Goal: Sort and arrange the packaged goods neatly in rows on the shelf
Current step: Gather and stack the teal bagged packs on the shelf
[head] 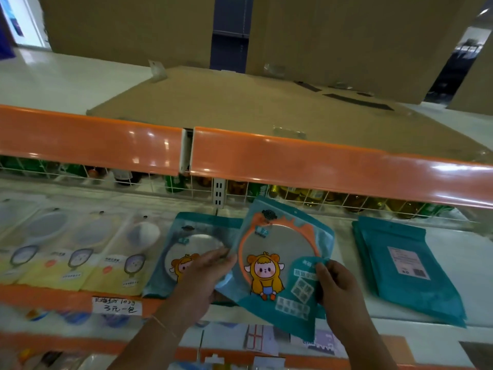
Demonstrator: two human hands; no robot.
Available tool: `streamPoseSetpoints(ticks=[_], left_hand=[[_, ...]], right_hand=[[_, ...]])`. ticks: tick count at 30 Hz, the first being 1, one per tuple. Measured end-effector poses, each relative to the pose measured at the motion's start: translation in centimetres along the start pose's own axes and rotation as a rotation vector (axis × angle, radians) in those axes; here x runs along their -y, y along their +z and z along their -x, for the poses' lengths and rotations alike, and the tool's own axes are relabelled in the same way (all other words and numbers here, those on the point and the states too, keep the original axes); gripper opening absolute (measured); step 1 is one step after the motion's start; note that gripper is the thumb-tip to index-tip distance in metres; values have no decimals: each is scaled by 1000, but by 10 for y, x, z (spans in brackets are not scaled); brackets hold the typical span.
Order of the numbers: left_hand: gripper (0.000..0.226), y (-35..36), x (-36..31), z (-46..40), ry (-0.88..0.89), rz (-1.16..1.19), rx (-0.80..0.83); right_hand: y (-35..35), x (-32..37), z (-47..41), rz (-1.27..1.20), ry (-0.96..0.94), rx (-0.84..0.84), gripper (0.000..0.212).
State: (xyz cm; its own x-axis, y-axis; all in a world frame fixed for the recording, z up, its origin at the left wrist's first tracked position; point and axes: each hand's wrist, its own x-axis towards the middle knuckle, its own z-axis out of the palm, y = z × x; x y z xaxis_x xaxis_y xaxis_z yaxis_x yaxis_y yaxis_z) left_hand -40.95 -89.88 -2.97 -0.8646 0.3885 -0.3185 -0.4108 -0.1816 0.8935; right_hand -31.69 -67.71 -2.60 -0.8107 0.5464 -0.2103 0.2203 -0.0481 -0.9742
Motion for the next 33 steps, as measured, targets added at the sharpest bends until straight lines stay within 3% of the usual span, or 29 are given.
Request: streamPoseSetpoints(ticks=[3,7,14,20,25,28,31,33], left_hand=[[14,11,4,5,-48,-141,90],[9,37,12,3,-15,-278,110],[6,95,27,-11,41,-268,-13],[5,133,43,-30,159,-595,-267],[14,164,53,-32,52,-543,-294],[9,187,62,-31,-30,-459,-230],[10,207,70,-35,-91,-417,-219],[10,219,75,-41,-116,-414,-228]], right_hand=[[-11,0,-5,16,13,-6,22],[-30,0,-14,0,40,-48,21],[-67,-12,-42,-84,153,-21,23],[-94,-14,-82,-40,124,25,45],[-111,-14,-107,76,121,80,28],[-125,-25,-115,22,146,109,40],[-147,-42,-126,36,151,116,71],[-164,-53,-138,45,143,111,74]])
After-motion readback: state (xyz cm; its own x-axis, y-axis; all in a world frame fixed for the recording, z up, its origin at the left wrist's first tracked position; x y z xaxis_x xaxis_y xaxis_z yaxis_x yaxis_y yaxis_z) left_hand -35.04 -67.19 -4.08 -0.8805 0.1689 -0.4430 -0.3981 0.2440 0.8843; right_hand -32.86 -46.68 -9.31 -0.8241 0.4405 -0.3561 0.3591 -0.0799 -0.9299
